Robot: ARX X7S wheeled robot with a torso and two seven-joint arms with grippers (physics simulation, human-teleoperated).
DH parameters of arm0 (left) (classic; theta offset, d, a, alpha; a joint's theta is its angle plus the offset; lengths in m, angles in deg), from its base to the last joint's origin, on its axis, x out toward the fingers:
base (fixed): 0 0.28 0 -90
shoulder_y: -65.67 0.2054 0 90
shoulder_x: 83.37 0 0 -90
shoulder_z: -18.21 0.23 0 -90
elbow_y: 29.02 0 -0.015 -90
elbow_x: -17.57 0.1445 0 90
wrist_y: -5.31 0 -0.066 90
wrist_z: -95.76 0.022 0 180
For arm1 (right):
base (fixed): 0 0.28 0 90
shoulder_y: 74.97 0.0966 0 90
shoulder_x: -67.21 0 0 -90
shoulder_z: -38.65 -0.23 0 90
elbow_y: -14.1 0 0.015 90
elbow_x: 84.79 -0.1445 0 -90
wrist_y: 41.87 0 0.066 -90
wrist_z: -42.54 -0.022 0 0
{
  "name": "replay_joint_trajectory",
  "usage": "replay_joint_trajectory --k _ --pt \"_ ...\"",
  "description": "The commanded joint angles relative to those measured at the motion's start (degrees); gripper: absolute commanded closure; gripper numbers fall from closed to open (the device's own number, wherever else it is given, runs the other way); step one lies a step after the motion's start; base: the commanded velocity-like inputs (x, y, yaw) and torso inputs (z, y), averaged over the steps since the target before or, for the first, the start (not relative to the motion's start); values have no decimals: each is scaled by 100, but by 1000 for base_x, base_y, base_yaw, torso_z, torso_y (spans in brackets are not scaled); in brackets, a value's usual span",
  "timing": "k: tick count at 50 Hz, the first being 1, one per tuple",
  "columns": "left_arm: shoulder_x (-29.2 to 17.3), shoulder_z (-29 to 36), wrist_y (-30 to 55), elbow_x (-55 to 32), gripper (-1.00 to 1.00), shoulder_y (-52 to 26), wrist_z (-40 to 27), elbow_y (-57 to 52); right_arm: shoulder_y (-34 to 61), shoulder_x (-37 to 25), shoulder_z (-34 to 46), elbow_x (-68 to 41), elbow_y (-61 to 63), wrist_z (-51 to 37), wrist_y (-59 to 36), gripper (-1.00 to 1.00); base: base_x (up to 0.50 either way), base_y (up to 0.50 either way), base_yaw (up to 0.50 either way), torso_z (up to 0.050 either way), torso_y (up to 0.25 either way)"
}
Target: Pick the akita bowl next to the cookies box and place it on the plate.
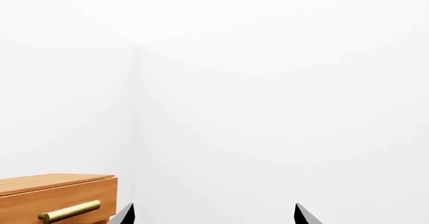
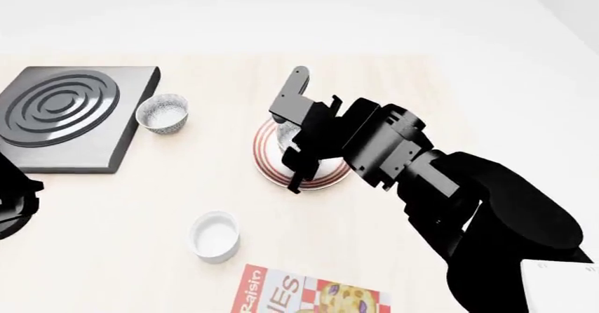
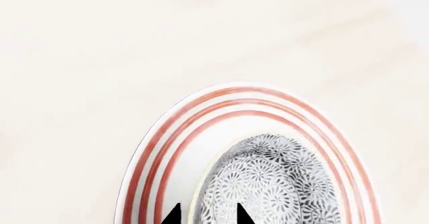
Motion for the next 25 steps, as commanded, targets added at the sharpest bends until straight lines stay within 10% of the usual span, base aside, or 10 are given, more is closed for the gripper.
replay_joint_trajectory --k 1,25 --pt "14 -42 -42 -2 -100 48 3 3 47 1 2 -16 -8 -53 103 -100 0 0 0 0 0" --pt "10 -84 -86 -13 -100 107 15 12 673 -856 -1444 -1415 1537 -140 -7 -100 0 0 0 0 0"
